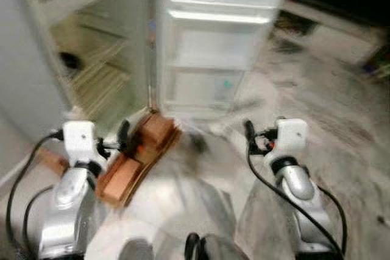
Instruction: Restocking fridge
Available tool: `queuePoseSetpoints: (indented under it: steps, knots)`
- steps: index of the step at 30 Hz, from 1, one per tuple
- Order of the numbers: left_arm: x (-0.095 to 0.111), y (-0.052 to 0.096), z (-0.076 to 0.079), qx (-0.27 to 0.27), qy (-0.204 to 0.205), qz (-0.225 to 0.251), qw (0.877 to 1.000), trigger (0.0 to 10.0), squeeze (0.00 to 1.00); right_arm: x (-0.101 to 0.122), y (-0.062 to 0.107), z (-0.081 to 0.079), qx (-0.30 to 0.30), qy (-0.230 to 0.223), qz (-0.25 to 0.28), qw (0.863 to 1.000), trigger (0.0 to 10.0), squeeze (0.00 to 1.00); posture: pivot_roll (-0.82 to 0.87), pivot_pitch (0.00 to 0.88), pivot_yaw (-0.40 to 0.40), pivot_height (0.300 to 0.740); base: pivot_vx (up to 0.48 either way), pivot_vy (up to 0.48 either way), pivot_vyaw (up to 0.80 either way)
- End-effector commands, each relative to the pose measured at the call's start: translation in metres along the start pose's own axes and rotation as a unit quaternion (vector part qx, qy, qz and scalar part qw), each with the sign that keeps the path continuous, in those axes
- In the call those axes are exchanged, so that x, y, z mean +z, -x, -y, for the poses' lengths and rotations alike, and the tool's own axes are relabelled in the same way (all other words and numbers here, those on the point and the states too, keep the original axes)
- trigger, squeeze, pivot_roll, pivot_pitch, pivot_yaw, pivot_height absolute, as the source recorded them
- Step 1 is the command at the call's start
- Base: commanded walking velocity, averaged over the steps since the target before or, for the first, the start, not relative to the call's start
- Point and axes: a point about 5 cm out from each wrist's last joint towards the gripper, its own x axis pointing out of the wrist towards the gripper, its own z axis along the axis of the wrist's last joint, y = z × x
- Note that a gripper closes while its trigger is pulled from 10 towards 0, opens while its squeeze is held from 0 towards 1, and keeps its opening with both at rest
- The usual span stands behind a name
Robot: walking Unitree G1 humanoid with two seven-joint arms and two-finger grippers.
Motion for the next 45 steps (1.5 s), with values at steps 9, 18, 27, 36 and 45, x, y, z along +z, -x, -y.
queuePoseSetpoints:
  steps: [9,18,27,36,45]
  knots:
    - [0.005,0.0,-0.001,-0.008,-0.04,0.001,0.999,10.0,0.0,0.013,-0.009,0.007,-0.005,0.016,0.024,1.0,10.0,0.0,0.11,0.086,-0.078,0.74,0.146,-0.383,-0.8]
    - [-0.001,-0.002,-0.008,-0.004,-0.053,-0.019,0.998,10.0,0.0,0.011,-0.01,0.009,-0.027,-0.004,0.035,0.999,10.0,0.0,0.1,0.079,-0.011,0.74,0.409,0.0,-0.47]
    - [0.005,-0.022,0.008,-0.082,-0.092,-0.02,0.992,10.0,0.0,0.008,0.001,0.02,-0.077,0.001,0.046,0.996,10.0,0.0,0.04,0.078,0.057,0.74,0.0,0.0,0.0]
    - [0.005,-0.033,0.02,-0.099,-0.059,0.007,0.993,10.0,0.0,0.012,0.0,0.018,-0.079,0.066,0.068,0.992,10.0,0.0,0.0,0.053,0.004,0.74,0.183,0.0,0.0]
    - [-0.004,-0.024,0.02,-0.082,-0.045,0.005,0.996,10.0,0.0,0.023,-0.012,0.001,-0.004,0.009,0.073,0.997,10.0,0.0,0.01,0.067,-0.031,0.74,0.449,0.0,0.0]
